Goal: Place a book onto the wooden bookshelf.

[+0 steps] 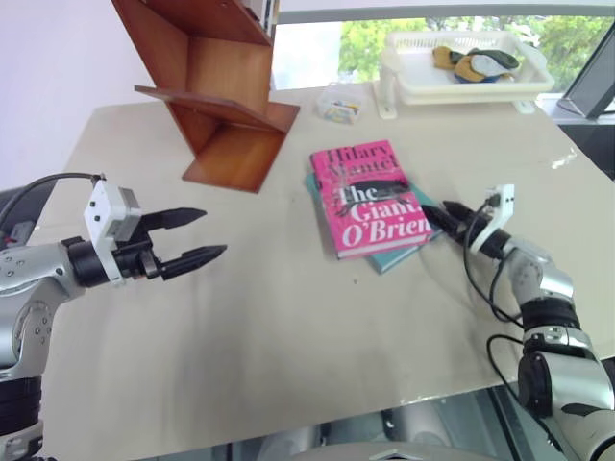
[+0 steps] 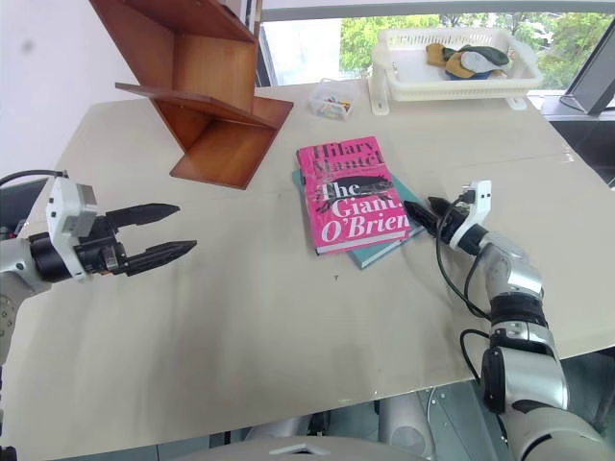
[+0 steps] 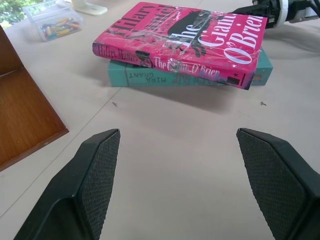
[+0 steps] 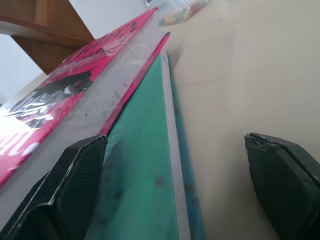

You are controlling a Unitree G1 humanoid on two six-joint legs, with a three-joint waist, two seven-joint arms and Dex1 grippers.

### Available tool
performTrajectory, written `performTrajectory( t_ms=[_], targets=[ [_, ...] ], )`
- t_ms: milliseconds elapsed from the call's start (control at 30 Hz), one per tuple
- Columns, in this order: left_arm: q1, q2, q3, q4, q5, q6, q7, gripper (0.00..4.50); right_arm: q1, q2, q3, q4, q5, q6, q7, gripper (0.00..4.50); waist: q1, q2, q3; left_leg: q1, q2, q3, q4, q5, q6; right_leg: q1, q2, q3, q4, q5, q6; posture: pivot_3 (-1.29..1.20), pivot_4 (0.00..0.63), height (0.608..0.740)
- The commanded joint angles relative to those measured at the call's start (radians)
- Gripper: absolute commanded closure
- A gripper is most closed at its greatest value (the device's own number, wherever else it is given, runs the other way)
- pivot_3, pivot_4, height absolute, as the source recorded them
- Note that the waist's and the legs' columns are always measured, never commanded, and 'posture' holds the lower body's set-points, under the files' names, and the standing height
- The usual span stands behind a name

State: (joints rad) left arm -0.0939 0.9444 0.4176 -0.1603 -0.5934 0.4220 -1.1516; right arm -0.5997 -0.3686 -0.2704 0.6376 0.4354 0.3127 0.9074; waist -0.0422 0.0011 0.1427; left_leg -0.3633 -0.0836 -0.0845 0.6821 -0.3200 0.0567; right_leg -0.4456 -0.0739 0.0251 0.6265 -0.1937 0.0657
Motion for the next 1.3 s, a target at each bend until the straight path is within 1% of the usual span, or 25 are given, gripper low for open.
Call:
performTrajectory(
  t_ms=[33,133,233,333,433,567,800,1033,1300],
  targets=[
    [-0.026,0.009,-0.001,0.002,0.007,-0.022,0.003,0.58,0.033,-0.013,0.027,-0.083,0.045,0.059,0.094,0.0,0.0,0.0,0.0,0.0,0.0,0.0,0.0,0.0,0.0,0.0,0.0,0.0,0.0,0.0,0.0,0.0,0.15,0.74],
    [-0.036,0.012,-0.005,0.011,0.011,-0.023,-0.001,0.58,0.043,-0.025,0.036,-0.081,0.066,0.077,0.178,0.0,0.0,0.0,0.0,0.0,0.0,0.0,0.0,0.0,0.0,0.0,0.0,0.0,0.0,0.0,0.0,0.0,0.15,0.74],
    [-0.044,0.018,-0.009,0.022,0.017,-0.027,-0.006,0.58,0.033,-0.04,0.046,-0.03,0.07,0.05,0.284,0.0,0.0,0.0,0.0,0.0,0.0,0.0,0.0,0.0,0.0,0.0,0.0,0.0,0.0,0.0,0.0,0.0,0.15,0.74],
    [-0.052,0.025,-0.009,0.027,0.018,-0.024,-0.008,0.58,0.0,-0.05,0.048,0.041,0.057,0.014,0.349,0.0,0.0,0.0,0.0,0.0,0.0,0.0,0.0,0.0,0.0,0.0,0.0,0.0,0.0,0.0,0.0,0.0,0.15,0.74],
    [-0.052,0.031,-0.004,0.026,0.019,-0.021,-0.01,0.58,-0.041,-0.052,0.046,0.12,0.046,-0.027,0.381,0.0,-0.001,0.0,0.0,0.0,0.0,0.0,0.0,0.0,0.0,0.0,0.0,0.0,0.0,0.0,0.0,0.0,0.15,0.74],
    [-0.053,0.04,0.005,0.026,0.018,-0.015,-0.01,0.58,-0.08,-0.052,0.084,0.217,-0.014,-0.11,0.414,0.0,-0.001,0.0,0.0,0.0,0.0,0.0,0.0,0.0,0.0,0.0,0.0,0.0,0.0,0.0,0.0,0.0,0.15,0.74],
    [-0.037,0.047,0.018,0.011,0.015,-0.01,-0.001,0.58,-0.113,-0.034,0.143,0.32,-0.1,-0.233,0.483,0.0,-0.003,0.0,0.0,0.0,0.0,0.0,0.0,0.0,0.0,0.0,0.0,0.0,0.0,0.0,0.0,0.0,0.15,0.74],
    [-0.032,0.054,0.024,0.006,0.012,-0.005,0.005,0.58,-0.123,-0.026,0.216,0.342,-0.18,-0.33,0.553,0.0,-0.004,0.0,0.0,0.001,0.001,0.0,0.0,0.0,0.0,0.0,0.0,0.0,0.0,0.0,0.0,0.0,0.15,0.74],
    [-0.024,0.049,0.025,-0.003,0.013,-0.004,0.01,0.58,-0.118,-0.02,0.263,0.291,-0.192,-0.338,0.623,0.0,-0.004,-0.001,0.0,0.001,0.001,0.0,0.0,0.0,0.0,0.0,0.0,0.0,0.0,0.0,0.0,0.0,0.15,0.74]
  ],
)
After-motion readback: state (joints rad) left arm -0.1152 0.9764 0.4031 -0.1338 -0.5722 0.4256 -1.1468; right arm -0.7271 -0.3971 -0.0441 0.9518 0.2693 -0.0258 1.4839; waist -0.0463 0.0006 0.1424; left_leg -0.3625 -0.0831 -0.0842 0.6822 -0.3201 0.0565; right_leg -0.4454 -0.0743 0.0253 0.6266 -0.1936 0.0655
